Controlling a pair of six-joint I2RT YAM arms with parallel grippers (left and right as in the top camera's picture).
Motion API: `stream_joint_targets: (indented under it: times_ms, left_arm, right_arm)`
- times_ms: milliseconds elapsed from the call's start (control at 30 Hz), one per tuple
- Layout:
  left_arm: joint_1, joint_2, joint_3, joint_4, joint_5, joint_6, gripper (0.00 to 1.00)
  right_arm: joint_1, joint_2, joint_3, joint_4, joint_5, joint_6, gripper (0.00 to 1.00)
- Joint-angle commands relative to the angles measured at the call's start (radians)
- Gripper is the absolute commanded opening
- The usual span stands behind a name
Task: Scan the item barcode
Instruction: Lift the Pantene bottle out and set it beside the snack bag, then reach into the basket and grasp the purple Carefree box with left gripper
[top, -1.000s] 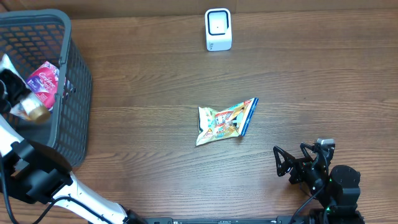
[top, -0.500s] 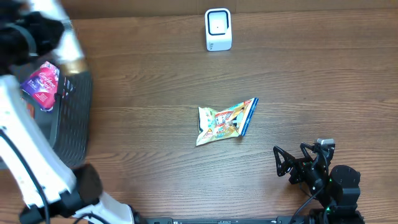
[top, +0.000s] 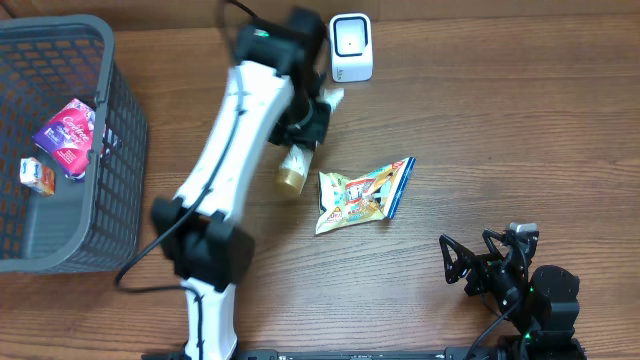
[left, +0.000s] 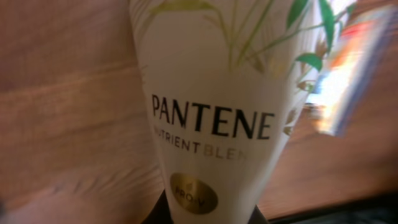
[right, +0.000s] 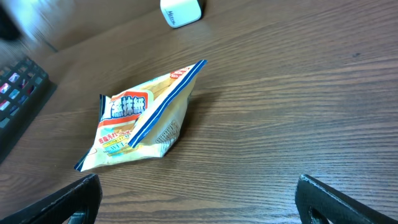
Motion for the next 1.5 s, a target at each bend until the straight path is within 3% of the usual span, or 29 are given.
stream_joint_targets:
  times_ms: [0, 233, 333, 367, 400, 467, 500, 667, 833, 867, 933, 1067, 1167, 1300, 1467]
  left_arm:
    - [-0.017, 0.065, -0.067, 0.029, -0.131, -0.083, 0.04]
    - [-0.019, 0.215, -0.111, 0.109, -0.043, -0.082, 0.05]
    - [-0.02, 0.249, -0.111, 0.117, 0.018, -0.069, 0.12]
    - [-0.021, 0.249, -0.111, 0.117, 0.057, -0.043, 0.2]
    - [-0.021, 0.245, -0.104, 0.117, 0.092, -0.016, 0.42]
    - [-0.021, 0.245, -0.089, 0.117, 0.094, -0.002, 0.75]
    - [-0.021, 0.245, -0.08, 0.112, 0.095, 0.0, 0.77]
    - [-0.008, 0.244, 0.162, -0.014, 0.109, 0.013, 0.76]
    - [0.057, 0.142, 0.446, -0.014, 0.105, 0.022, 0.72]
    - [0.089, 0.1, 0.497, -0.014, 0.086, 0.021, 0.73]
    - [0.169, 0.006, 0.554, -0.014, 0.027, 0.019, 0.84]
    - [0.36, -0.167, 0.57, -0.014, -0.119, -0.01, 0.9]
    - [0.586, -0.265, 0.57, -0.013, -0.204, -0.066, 0.99]
    - [0.898, -0.266, 0.558, -0.013, -0.2, -0.216, 1.0]
    - [1.085, -0.175, 0.476, -0.012, -0.144, -0.33, 1.0]
  right_arm:
    - [0.004, -0.005, -0.003, -0.019, 0.007, 0.0, 1.0]
    - [0.004, -0.005, -0.003, -0.019, 0.007, 0.0, 1.0]
    - [0.004, -0.005, -0.003, -0.019, 0.007, 0.0, 1.0]
    - [0.004, -0.005, -0.003, -0.019, 0.007, 0.0, 1.0]
    - [0.004, -0.005, -0.003, -0.019, 0.007, 0.0, 1.0]
    - [0.004, -0.005, -0.003, -0.019, 0.007, 0.0, 1.0]
    - [0.004, -0.005, -0.003, -0.019, 0.007, 0.0, 1.0]
    - [0.004, -0.005, -0.003, -0.019, 0.007, 0.0, 1.0]
    - [0.004, -0.005, -0.003, -0.019, 0.007, 0.0, 1.0]
    - [0.004, -0.005, -0.003, -0.019, 0.007, 0.0, 1.0]
    - [0.004, -0.005, -0.003, -0.019, 0.007, 0.0, 1.0]
    - [0.004, -0.005, -0.003, -0.019, 0.007, 0.0, 1.0]
    - [0.004, -0.005, -0.003, -0.019, 0.007, 0.0, 1.0]
    - [0.004, -0.005, -0.003, -0.019, 0.007, 0.0, 1.0]
    - [0.004, -0.005, -0.003, -0.019, 0.007, 0.0, 1.0]
